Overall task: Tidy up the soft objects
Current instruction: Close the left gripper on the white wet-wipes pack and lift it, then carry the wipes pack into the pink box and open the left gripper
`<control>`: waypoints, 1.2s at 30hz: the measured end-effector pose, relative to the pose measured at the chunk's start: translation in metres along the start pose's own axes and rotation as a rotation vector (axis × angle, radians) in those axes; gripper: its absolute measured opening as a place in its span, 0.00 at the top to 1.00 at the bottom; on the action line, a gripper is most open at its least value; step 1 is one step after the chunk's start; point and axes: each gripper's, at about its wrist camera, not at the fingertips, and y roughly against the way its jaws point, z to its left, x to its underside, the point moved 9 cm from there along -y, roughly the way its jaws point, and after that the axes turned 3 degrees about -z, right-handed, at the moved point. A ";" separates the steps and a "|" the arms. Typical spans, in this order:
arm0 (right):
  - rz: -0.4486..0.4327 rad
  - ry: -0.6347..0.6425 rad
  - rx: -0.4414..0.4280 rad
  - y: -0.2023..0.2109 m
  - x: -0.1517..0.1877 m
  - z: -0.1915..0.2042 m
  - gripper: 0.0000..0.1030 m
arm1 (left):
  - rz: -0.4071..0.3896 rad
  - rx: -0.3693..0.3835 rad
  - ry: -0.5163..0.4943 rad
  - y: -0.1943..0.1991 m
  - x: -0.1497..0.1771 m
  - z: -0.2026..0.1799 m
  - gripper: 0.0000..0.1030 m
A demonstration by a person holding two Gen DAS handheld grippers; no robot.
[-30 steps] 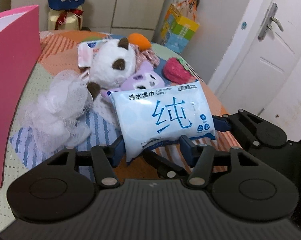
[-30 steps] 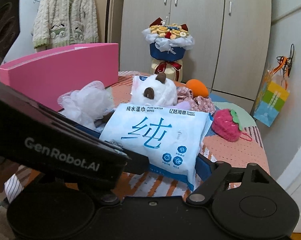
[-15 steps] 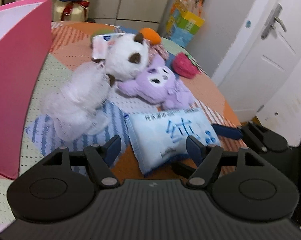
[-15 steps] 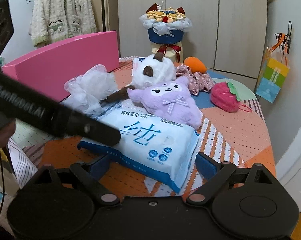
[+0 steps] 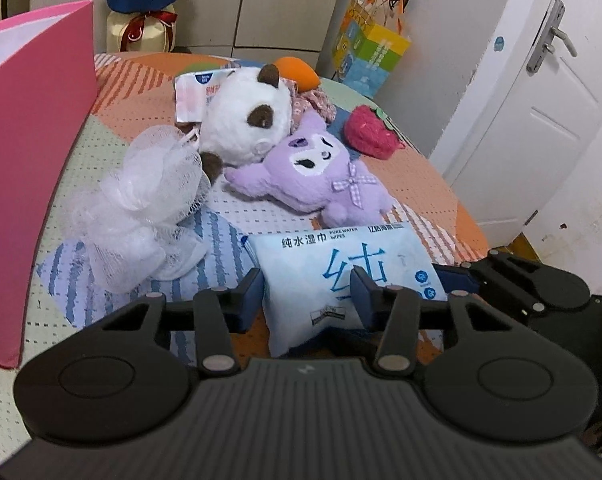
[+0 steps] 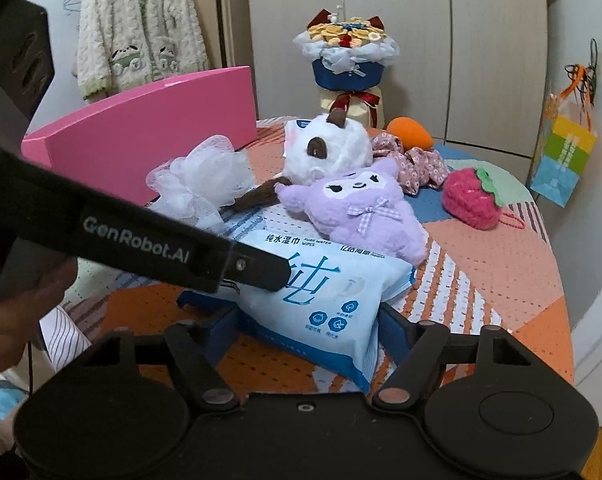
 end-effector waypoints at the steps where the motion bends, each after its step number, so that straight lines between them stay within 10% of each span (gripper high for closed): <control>1: -0.002 0.000 0.006 0.000 0.000 0.001 0.25 | 0.004 -0.002 -0.004 0.000 0.000 -0.001 0.55; 19: -0.050 -0.115 0.099 0.006 0.003 0.005 0.33 | 0.130 0.070 0.013 -0.002 0.002 -0.005 0.49; 36: 0.078 -0.042 0.044 0.046 -0.012 0.072 0.33 | 0.175 0.099 -0.022 0.084 0.021 0.014 0.48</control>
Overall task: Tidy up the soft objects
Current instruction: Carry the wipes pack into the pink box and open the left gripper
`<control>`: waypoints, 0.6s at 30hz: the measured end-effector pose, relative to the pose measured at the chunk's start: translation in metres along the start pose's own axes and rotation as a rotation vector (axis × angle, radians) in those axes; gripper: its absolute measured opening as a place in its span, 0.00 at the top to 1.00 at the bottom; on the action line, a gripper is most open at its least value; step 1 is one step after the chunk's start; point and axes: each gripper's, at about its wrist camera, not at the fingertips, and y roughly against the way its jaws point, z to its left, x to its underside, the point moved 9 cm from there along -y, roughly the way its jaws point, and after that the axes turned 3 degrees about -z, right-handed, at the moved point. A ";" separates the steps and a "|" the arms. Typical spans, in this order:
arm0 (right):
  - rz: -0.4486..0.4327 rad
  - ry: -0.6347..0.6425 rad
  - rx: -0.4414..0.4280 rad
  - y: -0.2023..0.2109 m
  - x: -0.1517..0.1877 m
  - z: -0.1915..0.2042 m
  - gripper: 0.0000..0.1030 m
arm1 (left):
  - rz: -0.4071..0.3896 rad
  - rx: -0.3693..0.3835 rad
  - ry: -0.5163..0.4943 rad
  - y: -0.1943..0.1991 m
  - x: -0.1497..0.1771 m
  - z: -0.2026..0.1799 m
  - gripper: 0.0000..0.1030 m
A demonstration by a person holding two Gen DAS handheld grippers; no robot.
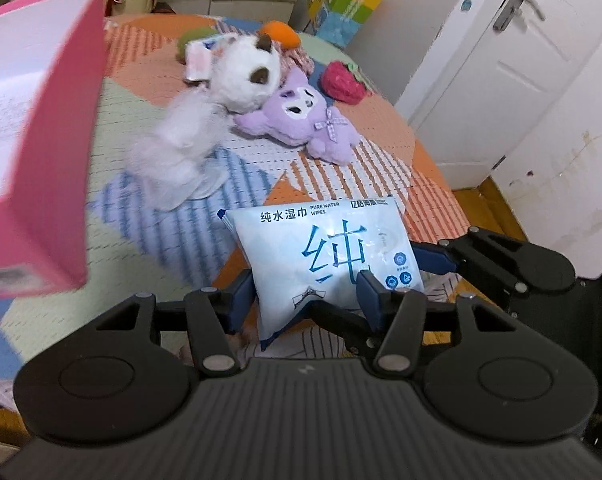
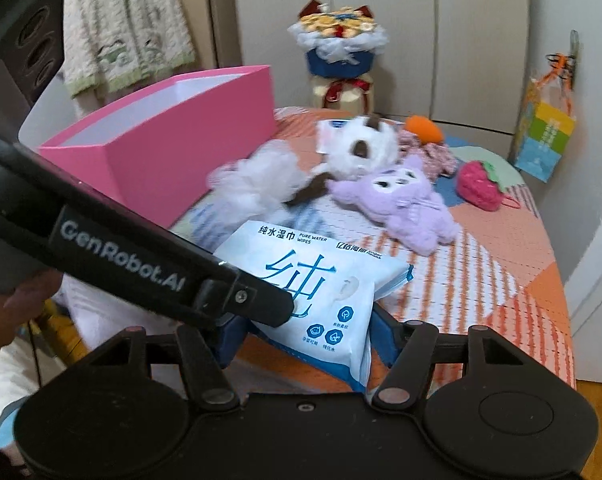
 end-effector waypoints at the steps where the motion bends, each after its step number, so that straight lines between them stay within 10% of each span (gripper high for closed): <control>1: 0.002 0.014 -0.006 0.003 -0.002 0.007 0.33 | -0.010 0.005 0.008 0.009 0.003 0.004 0.49; 18: 0.038 0.224 -0.218 0.027 -0.048 0.142 0.33 | -0.084 -0.130 0.046 0.141 0.028 0.077 0.48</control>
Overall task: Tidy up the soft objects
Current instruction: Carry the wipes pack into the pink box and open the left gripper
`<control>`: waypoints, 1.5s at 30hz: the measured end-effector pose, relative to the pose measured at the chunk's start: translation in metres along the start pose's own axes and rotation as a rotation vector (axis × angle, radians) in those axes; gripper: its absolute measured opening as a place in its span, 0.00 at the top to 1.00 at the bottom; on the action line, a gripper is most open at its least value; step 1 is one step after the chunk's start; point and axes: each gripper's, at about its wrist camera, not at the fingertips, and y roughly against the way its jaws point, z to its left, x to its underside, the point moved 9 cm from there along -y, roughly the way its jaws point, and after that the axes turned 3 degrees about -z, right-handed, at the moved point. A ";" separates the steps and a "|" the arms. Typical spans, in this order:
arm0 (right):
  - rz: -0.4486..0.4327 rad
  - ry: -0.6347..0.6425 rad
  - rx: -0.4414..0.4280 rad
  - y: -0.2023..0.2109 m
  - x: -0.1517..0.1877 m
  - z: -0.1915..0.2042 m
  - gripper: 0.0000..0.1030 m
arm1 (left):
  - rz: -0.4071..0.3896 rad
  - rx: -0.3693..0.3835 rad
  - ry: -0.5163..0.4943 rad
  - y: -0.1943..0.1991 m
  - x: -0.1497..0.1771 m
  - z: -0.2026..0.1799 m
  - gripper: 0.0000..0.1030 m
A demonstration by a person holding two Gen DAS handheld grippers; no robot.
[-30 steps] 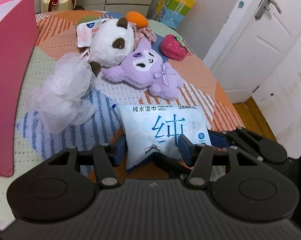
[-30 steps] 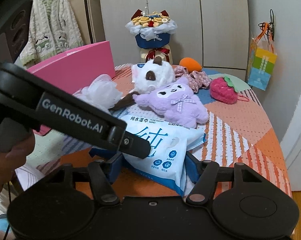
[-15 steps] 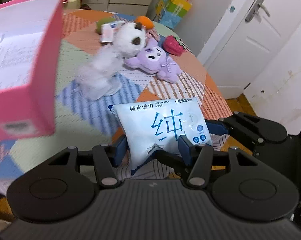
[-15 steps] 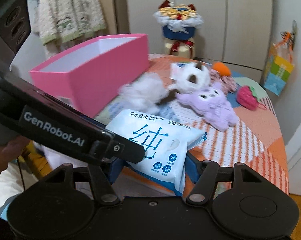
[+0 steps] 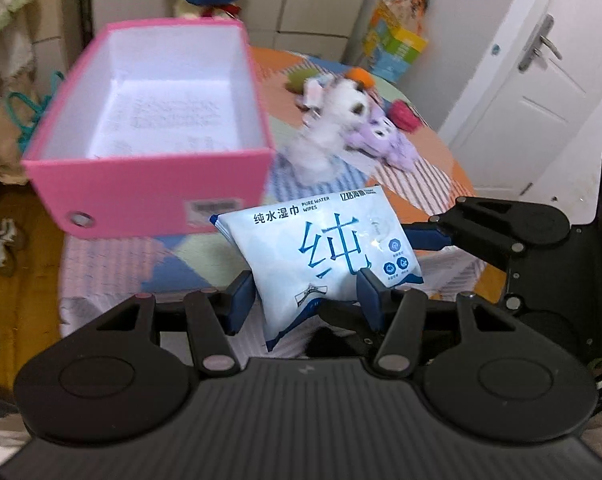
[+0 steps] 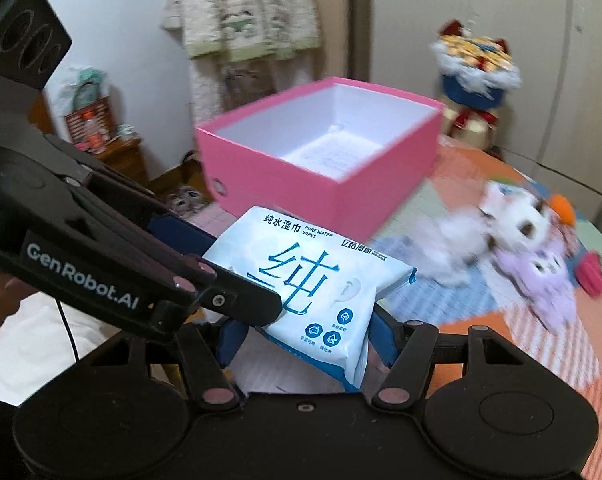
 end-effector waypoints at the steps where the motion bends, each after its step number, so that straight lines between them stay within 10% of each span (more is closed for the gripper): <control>1: -0.013 0.017 -0.001 -0.001 -0.009 0.004 0.33 | -0.009 -0.007 0.008 0.005 -0.005 0.006 0.48; 10: -0.119 0.117 0.022 -0.031 -0.088 -0.011 0.31 | -0.103 -0.049 -0.002 0.005 -0.079 0.053 0.48; 20: -0.062 0.126 0.030 -0.125 -0.150 -0.060 0.16 | -0.068 -0.060 0.021 -0.084 -0.162 0.117 0.48; 30: 0.077 0.183 0.007 -0.198 -0.157 -0.067 0.16 | 0.013 -0.058 0.159 -0.147 -0.163 0.172 0.48; 45: 0.092 0.188 0.070 -0.195 -0.156 -0.074 0.18 | -0.051 -0.148 0.068 -0.127 -0.167 0.172 0.39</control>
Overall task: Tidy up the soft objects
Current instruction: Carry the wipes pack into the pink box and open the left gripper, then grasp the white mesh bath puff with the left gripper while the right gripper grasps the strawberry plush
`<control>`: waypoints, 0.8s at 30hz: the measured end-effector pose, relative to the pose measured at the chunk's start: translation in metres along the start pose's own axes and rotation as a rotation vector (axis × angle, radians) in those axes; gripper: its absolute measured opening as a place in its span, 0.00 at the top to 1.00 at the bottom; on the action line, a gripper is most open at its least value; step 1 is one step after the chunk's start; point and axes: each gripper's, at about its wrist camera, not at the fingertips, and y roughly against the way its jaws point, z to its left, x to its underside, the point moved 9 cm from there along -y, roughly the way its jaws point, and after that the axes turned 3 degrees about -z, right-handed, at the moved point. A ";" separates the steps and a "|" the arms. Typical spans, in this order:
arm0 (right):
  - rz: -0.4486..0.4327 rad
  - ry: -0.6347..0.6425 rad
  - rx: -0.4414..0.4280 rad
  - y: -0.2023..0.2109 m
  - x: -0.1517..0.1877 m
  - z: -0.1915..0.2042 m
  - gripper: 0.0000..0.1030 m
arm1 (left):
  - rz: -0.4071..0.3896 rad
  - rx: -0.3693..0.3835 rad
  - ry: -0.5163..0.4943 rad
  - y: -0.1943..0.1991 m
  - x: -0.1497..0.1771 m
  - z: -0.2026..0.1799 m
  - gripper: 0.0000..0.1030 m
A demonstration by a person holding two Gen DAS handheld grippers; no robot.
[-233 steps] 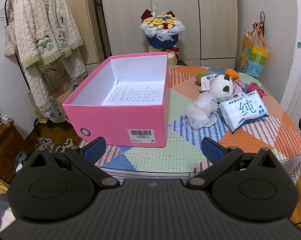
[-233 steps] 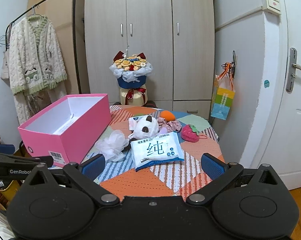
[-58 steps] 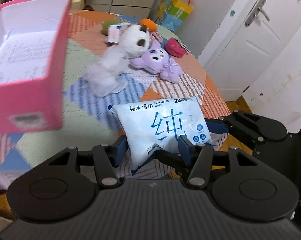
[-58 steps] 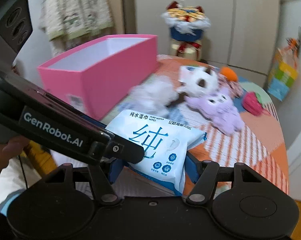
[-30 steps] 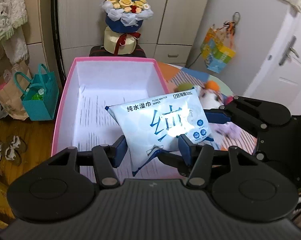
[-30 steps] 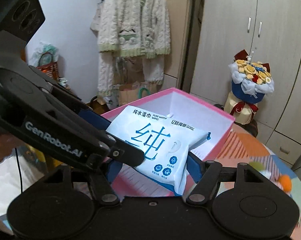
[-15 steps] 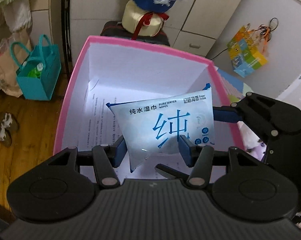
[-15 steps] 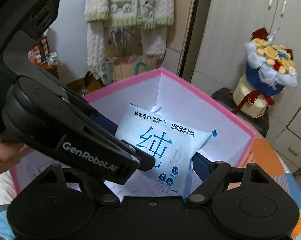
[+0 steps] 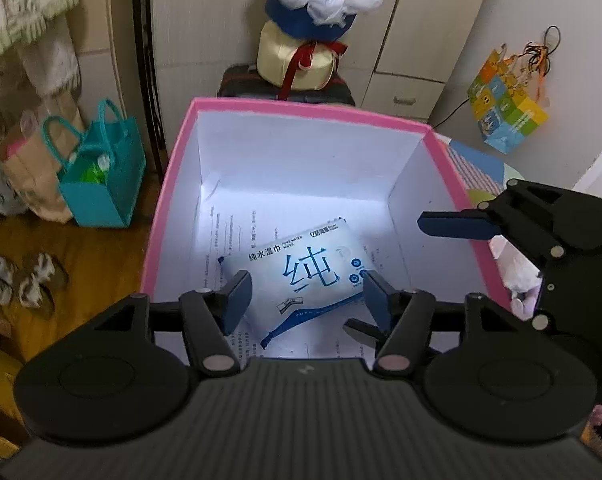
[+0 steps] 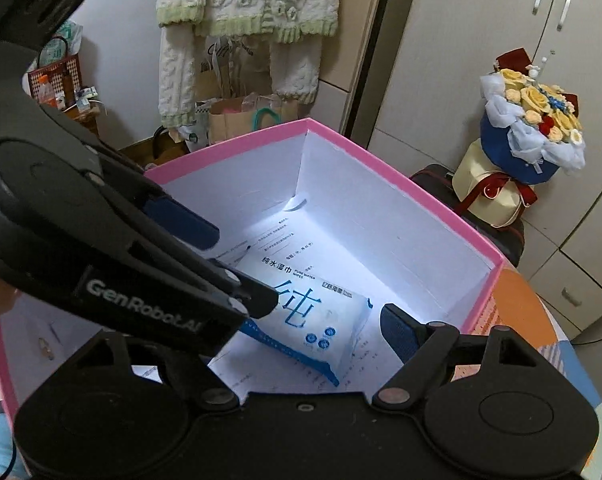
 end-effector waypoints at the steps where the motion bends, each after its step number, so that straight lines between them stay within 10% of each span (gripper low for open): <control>1: -0.002 -0.003 -0.002 0.003 0.001 0.001 0.18 | -0.011 -0.003 -0.010 0.005 0.000 -0.001 0.39; 24: -0.147 -0.041 -0.002 0.137 0.038 0.009 0.17 | -0.177 0.028 -0.197 0.122 0.032 -0.067 0.33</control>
